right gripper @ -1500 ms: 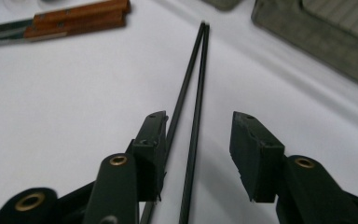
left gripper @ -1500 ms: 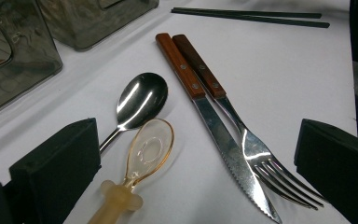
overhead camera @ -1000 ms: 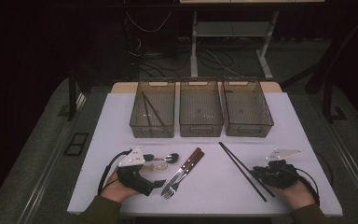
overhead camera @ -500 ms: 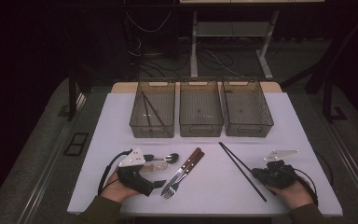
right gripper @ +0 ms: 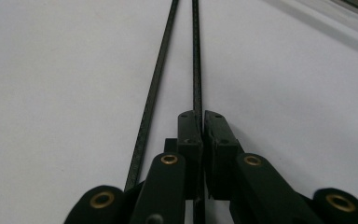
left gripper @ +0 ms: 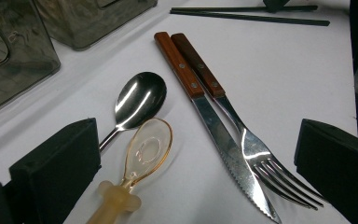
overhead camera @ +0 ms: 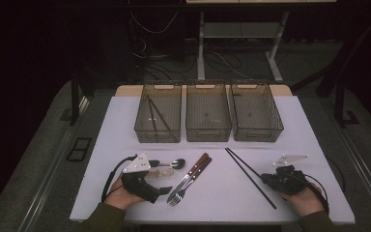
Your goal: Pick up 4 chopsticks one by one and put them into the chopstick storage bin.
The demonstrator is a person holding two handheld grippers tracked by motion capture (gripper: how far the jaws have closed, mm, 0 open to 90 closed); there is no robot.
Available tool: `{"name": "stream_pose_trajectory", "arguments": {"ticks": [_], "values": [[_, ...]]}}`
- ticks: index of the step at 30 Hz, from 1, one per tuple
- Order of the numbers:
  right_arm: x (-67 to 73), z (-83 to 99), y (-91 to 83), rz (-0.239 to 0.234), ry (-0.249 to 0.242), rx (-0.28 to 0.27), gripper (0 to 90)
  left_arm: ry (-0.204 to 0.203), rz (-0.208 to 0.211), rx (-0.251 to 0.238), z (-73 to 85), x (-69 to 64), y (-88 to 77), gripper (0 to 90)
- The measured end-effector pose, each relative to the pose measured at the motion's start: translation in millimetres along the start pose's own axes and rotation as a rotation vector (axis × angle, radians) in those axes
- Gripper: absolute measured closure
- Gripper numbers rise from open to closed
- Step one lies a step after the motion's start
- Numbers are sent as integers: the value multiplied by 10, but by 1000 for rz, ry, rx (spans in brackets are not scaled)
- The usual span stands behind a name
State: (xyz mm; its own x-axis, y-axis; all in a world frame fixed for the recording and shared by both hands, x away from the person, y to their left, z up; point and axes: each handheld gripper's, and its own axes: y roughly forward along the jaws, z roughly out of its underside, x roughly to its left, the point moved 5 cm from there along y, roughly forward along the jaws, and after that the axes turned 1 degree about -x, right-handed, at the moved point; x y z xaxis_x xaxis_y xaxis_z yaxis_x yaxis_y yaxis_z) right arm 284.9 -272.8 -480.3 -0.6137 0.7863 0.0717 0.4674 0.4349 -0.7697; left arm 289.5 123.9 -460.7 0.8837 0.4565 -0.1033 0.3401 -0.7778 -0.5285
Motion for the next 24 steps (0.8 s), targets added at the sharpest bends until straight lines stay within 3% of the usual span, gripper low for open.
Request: {"name": "stream_pose_trajectory", "arguments": {"ticks": [24], "values": [[-43,-115,-203,-34,23,-116,860,2,0,4,4,7,2,0]]}}
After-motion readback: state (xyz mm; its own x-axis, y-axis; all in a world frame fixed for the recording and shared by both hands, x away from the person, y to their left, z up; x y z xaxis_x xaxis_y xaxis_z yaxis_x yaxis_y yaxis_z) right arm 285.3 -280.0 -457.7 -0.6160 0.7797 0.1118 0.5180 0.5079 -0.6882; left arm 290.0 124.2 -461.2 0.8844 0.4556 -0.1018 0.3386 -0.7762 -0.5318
